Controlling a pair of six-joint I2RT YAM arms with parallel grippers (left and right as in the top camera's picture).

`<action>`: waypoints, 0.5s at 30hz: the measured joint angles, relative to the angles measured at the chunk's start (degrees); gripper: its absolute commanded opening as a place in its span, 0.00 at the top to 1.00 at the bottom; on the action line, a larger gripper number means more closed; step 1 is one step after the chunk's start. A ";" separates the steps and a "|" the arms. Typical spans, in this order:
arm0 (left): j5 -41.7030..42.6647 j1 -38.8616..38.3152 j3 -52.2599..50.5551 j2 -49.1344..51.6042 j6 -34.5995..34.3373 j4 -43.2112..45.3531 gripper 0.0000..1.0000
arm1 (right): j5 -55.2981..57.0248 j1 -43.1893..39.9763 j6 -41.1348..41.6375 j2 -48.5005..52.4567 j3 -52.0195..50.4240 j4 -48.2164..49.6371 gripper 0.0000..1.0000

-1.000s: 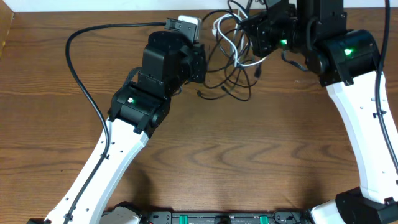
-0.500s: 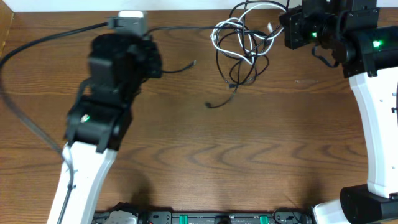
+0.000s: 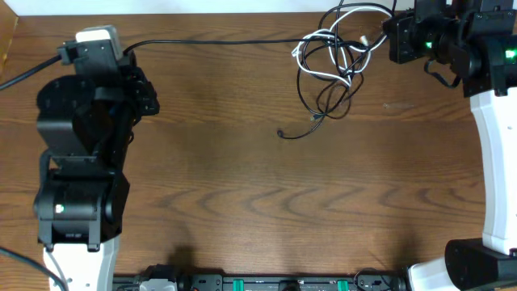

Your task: Untangle cables

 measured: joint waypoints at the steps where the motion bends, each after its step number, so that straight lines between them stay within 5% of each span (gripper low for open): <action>1: 0.11 0.15 0.00 -0.26 0.04 0.00 0.91 | -0.11 -0.11 0.00 -0.02 0.00 -0.02 0.99; 15: -2.08 3.87 0.00 -1.14 0.37 0.20 0.91 | 4.81 -6.01 -0.22 -0.07 0.00 -1.16 0.99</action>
